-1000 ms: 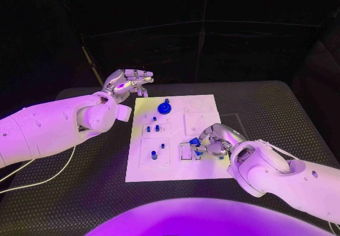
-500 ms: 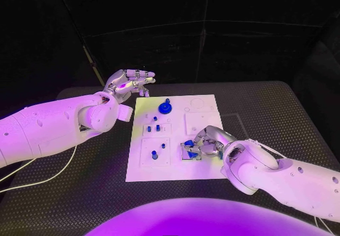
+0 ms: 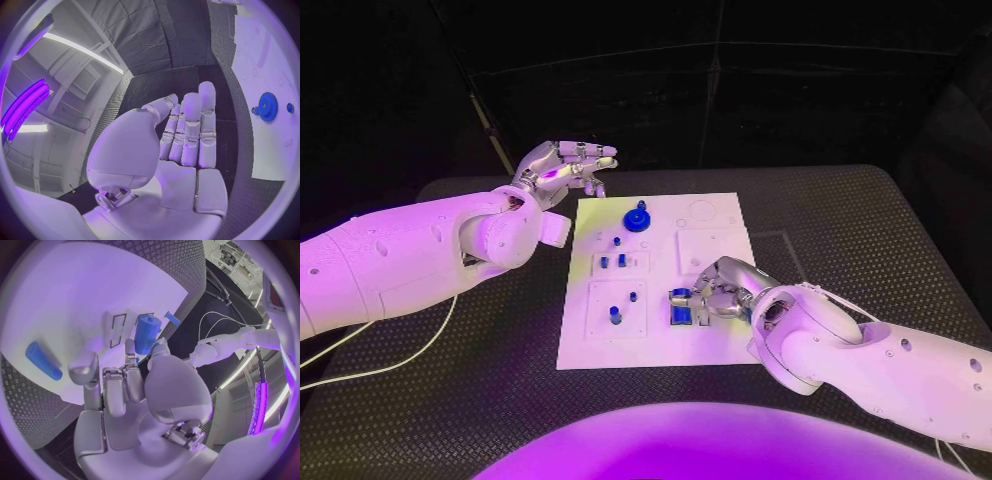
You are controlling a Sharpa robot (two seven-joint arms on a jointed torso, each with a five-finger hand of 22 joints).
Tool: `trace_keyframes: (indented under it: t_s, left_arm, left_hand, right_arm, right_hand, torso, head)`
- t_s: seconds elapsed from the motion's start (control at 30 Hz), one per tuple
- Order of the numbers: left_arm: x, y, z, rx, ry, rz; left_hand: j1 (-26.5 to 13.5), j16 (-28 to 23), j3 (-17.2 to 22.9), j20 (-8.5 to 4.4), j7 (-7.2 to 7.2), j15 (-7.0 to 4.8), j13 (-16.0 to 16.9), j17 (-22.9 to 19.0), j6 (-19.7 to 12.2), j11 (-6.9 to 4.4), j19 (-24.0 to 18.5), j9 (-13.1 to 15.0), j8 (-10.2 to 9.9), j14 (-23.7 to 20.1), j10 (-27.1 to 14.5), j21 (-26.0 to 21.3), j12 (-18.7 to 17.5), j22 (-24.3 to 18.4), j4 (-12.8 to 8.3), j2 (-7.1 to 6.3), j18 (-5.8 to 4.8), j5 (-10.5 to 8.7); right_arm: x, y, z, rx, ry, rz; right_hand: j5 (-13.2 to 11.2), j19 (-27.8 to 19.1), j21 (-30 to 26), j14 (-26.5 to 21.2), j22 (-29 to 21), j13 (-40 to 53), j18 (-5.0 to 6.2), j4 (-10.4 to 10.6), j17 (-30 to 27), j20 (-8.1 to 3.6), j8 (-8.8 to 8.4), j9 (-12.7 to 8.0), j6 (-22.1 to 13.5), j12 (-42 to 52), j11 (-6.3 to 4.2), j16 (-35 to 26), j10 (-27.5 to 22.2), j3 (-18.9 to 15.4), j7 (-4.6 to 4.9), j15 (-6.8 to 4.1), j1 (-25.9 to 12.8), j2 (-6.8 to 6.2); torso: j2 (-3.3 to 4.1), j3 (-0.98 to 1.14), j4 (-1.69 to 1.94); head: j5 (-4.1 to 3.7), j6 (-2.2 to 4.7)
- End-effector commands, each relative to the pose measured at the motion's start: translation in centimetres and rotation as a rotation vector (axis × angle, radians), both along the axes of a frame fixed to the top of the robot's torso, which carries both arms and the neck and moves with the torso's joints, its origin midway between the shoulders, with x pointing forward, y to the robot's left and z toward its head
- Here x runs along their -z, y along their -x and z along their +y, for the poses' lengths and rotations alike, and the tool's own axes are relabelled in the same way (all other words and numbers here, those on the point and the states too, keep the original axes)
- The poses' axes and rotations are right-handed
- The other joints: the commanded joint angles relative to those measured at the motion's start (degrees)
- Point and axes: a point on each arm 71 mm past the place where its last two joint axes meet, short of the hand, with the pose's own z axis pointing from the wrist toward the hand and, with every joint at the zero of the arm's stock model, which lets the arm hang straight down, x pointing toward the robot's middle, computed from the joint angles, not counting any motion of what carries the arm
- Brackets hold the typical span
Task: Assemble the parts on the task board
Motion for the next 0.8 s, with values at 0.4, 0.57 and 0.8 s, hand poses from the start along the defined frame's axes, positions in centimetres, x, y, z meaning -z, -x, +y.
trace_keyframes:
  t_s: [0.4, 0.57, 0.8]
  left_arm:
    - [-0.2, 0.0, 0.0, 0.008, 0.008, -0.003]
    - [-0.2, 0.0, 0.0, 0.008, 0.008, -0.004]
    - [-0.2, 0.0, 0.0, 0.007, 0.008, -0.004]
  left_hand:
    - [-0.5, -0.1, -0.3, 0.12, -0.12, -0.01, 0.0, -0.1, -0.5, 0.09, -0.3, -0.1, 0.3, -0.6, -0.3, -0.2, 0.4, -0.1, -0.1, -0.04, 0.81, -0.09]
    - [-0.5, -0.1, -0.3, 0.12, -0.12, -0.01, 0.0, -0.1, -0.5, 0.09, -0.3, -0.1, 0.3, -0.6, -0.3, -0.2, 0.4, -0.1, -0.1, -0.04, 0.81, -0.09]
    - [-0.5, -0.1, -0.3, 0.12, -0.12, -0.01, 0.0, -0.1, -0.5, 0.09, -0.3, -0.1, 0.3, -0.6, -0.3, -0.2, 0.4, -0.1, -0.1, -0.04, 0.81, -0.09]
  right_arm:
    - [-0.7, 0.0, 0.0, 0.013, -0.022, -0.058]
    - [-0.9, 0.2, 0.1, -0.014, -0.018, -0.069]
    - [-1.6, 0.5, -0.8, -0.015, -0.020, -0.122]
  right_hand:
    - [0.2, -0.7, -0.7, 5.8, -0.9, 3.5, -0.55, -0.2, 13.7, 0.06, 1.29, 1.1, -1.6, -1.6, 0.00, -0.1, -0.4, 2.4, 0.18, -0.08, -1.7, -1.37]
    - [3.7, -0.5, -0.7, 5.8, -0.7, 3.7, -0.58, -2.2, 13.8, 0.00, 2.11, 1.7, -2.0, -1.6, -0.05, 0.0, -0.3, 3.9, 0.15, -0.13, 4.9, -1.07]
    - [6.7, -0.4, -0.7, 5.8, -0.5, 3.9, -0.62, -3.4, 13.9, 0.02, 2.62, 2.1, -2.3, -1.5, -0.01, 0.0, -0.1, 4.0, 0.22, -0.11, 8.2, -0.32]
  torso:
    - [0.01, 0.06, -0.03]
    - [-0.01, 0.06, -0.04]
    - [-0.05, 0.13, -0.12]
  head:
    - [0.01, -0.01]
    - [-0.02, -0.01]
    - [-0.04, -0.01]
